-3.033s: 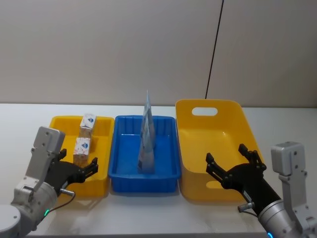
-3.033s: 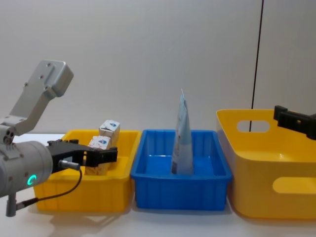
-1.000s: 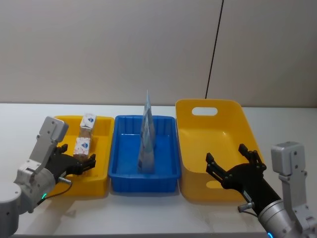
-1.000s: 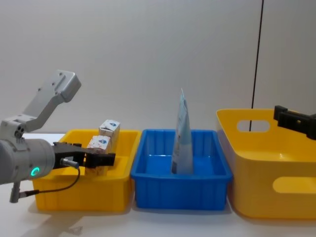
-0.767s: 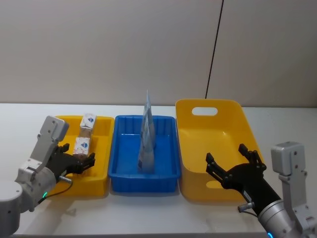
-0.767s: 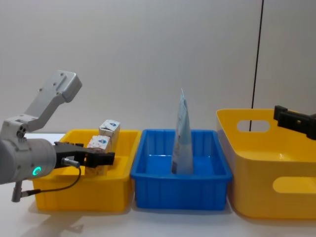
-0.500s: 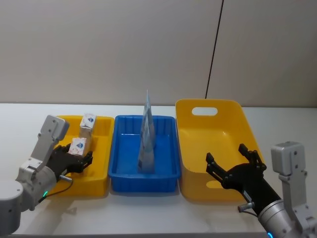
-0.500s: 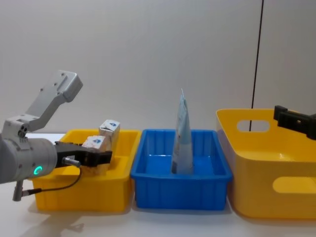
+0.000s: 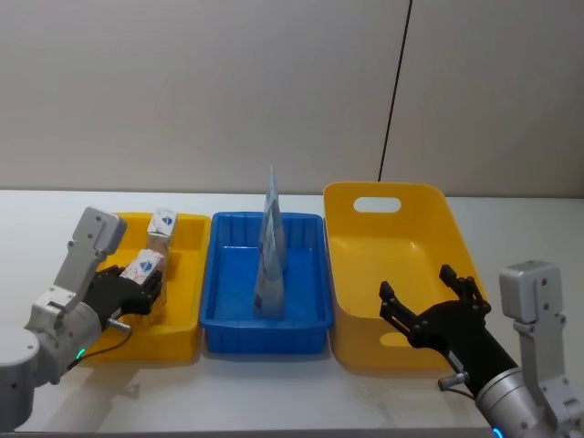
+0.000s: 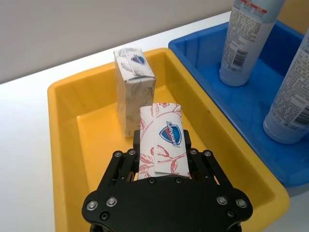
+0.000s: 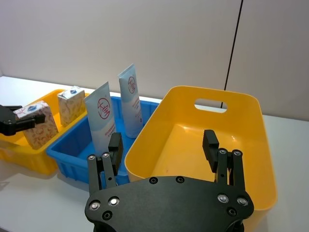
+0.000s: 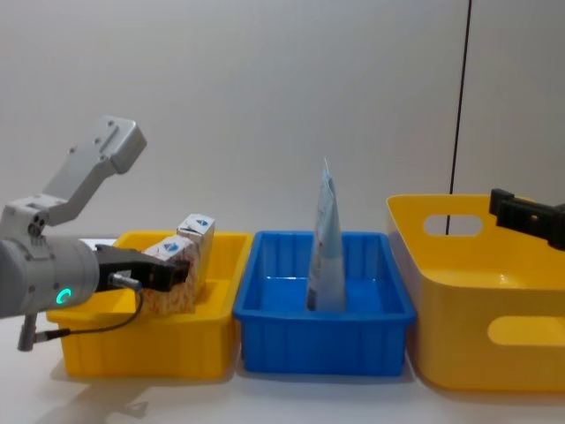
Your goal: Bimanual collaborative sorting of washing and personal care products
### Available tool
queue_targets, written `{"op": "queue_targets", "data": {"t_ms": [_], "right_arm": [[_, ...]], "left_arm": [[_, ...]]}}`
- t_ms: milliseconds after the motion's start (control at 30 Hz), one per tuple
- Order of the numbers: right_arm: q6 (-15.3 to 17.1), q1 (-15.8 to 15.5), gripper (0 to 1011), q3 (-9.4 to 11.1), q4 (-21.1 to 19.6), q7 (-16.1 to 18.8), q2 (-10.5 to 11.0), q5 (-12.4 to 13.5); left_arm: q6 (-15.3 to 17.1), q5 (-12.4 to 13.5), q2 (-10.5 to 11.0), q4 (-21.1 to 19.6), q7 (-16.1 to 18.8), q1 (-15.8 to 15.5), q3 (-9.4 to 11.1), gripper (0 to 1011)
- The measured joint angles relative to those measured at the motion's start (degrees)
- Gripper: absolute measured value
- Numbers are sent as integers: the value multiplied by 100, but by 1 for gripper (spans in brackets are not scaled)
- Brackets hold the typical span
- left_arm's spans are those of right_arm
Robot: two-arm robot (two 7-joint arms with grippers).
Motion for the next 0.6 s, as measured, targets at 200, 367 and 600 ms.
{"op": "queue_targets", "data": {"t_ms": [200, 367, 600], "right_arm": [[0, 0, 1000, 0, 0, 0, 0, 0], [0, 0, 1000, 0, 0, 0, 0, 0], [0, 0, 1000, 0, 0, 0, 0, 0]], "left_arm": [[150, 78, 118, -395, 0, 96, -6, 381], [219, 116, 262, -784, -80, 196, -14, 381], [252, 105, 591, -1510, -402, 408, -56, 381]]}}
